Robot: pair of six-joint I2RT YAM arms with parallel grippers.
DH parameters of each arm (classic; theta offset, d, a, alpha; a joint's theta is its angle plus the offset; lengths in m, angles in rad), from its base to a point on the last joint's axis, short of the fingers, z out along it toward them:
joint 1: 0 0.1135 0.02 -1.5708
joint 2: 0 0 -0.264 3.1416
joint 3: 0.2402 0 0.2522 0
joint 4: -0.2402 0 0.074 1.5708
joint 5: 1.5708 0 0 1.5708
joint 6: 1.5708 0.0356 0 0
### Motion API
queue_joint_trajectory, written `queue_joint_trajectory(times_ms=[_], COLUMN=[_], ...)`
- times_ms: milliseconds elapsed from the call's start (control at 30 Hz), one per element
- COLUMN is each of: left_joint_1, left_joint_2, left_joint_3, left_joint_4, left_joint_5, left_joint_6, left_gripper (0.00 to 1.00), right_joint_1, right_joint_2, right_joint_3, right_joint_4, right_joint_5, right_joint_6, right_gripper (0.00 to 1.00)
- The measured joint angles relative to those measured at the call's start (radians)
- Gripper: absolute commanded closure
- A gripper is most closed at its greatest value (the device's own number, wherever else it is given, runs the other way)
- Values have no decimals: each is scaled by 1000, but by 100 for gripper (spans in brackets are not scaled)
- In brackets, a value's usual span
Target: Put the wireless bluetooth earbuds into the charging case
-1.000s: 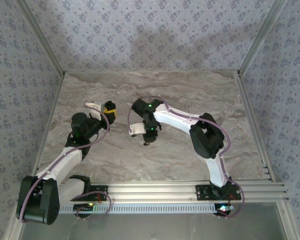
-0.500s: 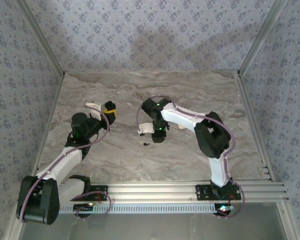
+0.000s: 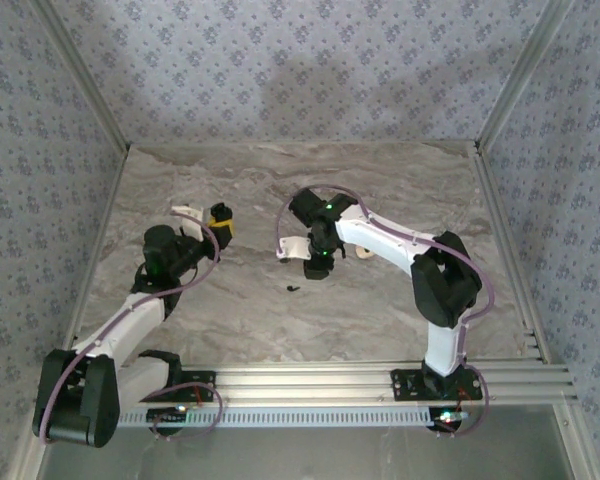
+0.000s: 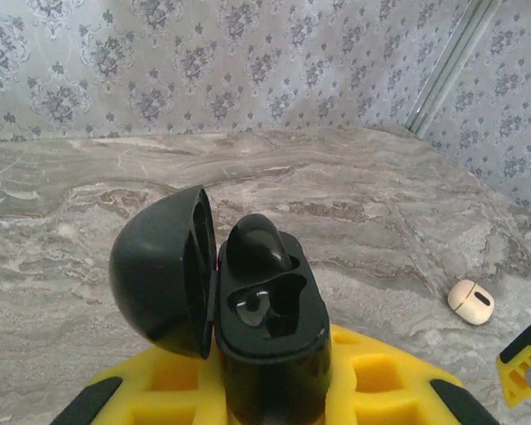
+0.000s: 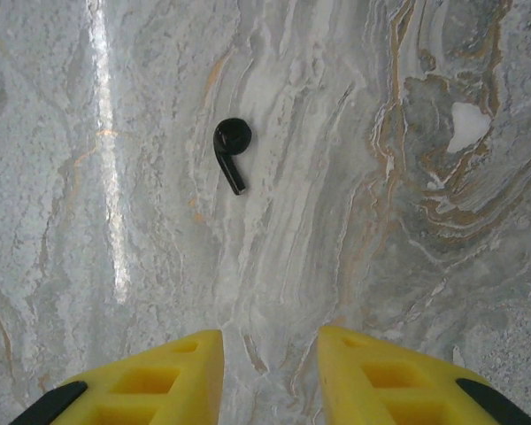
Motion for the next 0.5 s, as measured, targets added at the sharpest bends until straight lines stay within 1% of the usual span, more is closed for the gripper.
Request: queue_joint_trajectory(times_ms=[300,500], left_joint_1=[0,0], left_joint_2=[3,3], left_joint_3=[1,2], left_joint_4=[-10,-24], left_joint_5=[21,21], left_joint_6=[-5,-5], left_gripper=[86,86], right_joint_1=[3,3], right_joint_2=[0,-7], right_joint_3=[0,0], right_joint_4=[24,24], right_joint_5=[-10,-10], right_joint_6=[-2,-33], right_gripper=[63,62])
